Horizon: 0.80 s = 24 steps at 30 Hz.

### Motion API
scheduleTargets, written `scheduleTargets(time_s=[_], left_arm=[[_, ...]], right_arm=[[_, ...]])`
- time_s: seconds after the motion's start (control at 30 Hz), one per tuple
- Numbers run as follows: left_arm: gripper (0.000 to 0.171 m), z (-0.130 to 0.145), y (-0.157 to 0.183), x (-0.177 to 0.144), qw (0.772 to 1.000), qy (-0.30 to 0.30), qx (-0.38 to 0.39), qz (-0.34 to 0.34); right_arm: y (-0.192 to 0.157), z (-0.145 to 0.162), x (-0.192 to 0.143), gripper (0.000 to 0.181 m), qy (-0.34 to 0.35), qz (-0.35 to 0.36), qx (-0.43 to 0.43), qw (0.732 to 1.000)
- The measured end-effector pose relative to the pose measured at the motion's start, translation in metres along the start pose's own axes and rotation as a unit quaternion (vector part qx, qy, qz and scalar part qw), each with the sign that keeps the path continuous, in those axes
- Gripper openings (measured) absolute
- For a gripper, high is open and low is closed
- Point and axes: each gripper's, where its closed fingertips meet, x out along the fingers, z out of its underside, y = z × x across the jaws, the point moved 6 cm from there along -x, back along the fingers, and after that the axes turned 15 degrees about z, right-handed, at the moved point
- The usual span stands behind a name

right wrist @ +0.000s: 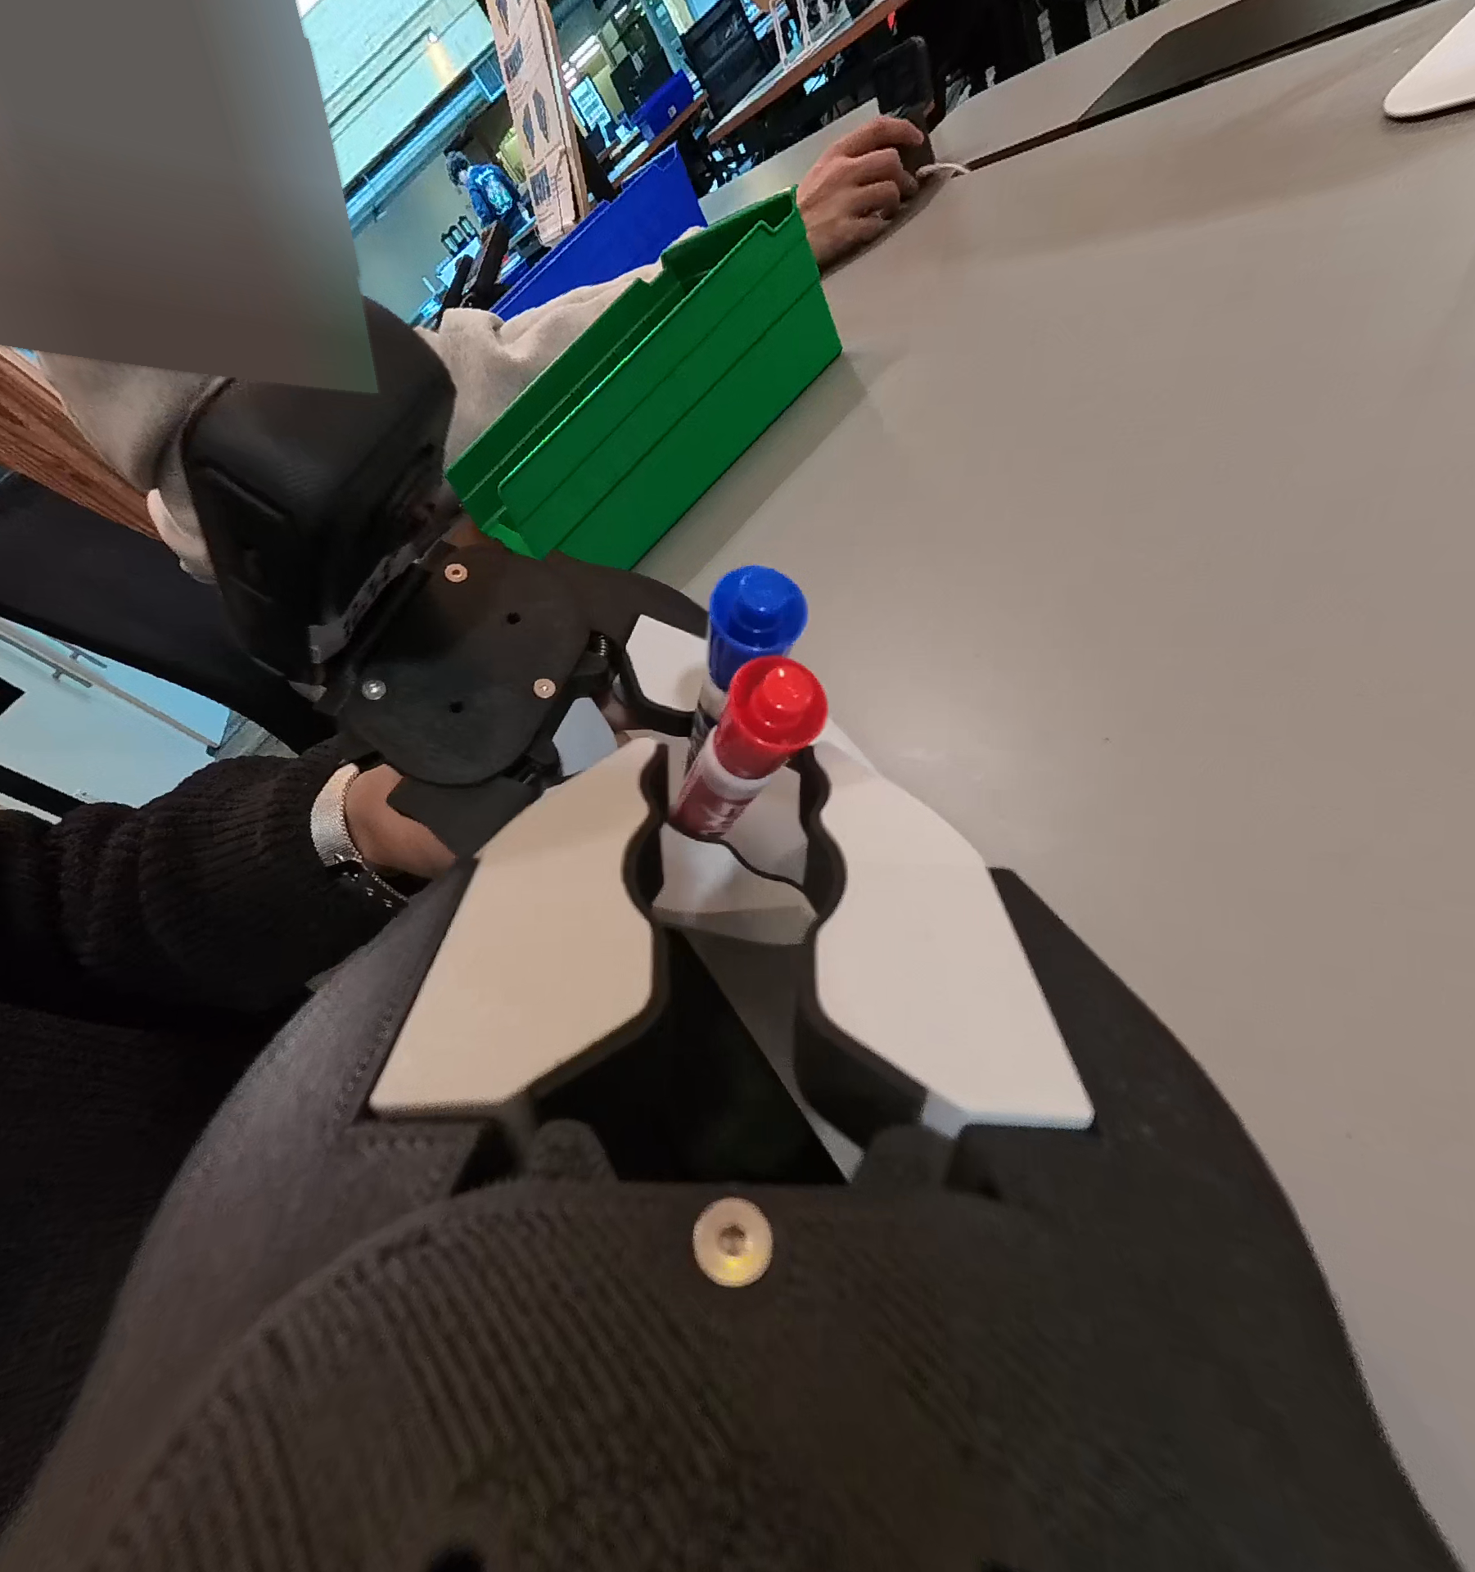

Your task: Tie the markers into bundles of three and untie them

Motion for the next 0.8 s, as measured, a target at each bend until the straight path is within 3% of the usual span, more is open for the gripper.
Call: scheduleTargets(time_s=[0.2, 0.5, 0.8], left_arm=[[0.044, 0.001, 0.003, 0.003, 1.000, -0.005, 0.001, 0.010], [0.045, 0.001, 0.011, 0.008, 1.000, -0.018, 0.012, 0.012], [0.045, 0.001, 0.011, 0.008, 1.000, -0.017, 0.009, 0.011]], right_arm=[[0.004, -0.008, -0.004, 0.041, 0.030, 0.000, 0.026, 0.999], [0.010, -0.010, -0.007, 0.024, 0.034, -0.009, 0.064, 0.997], [0.014, -0.009, -0.006, 0.019, 0.019, -0.011, 0.097, 0.995]])
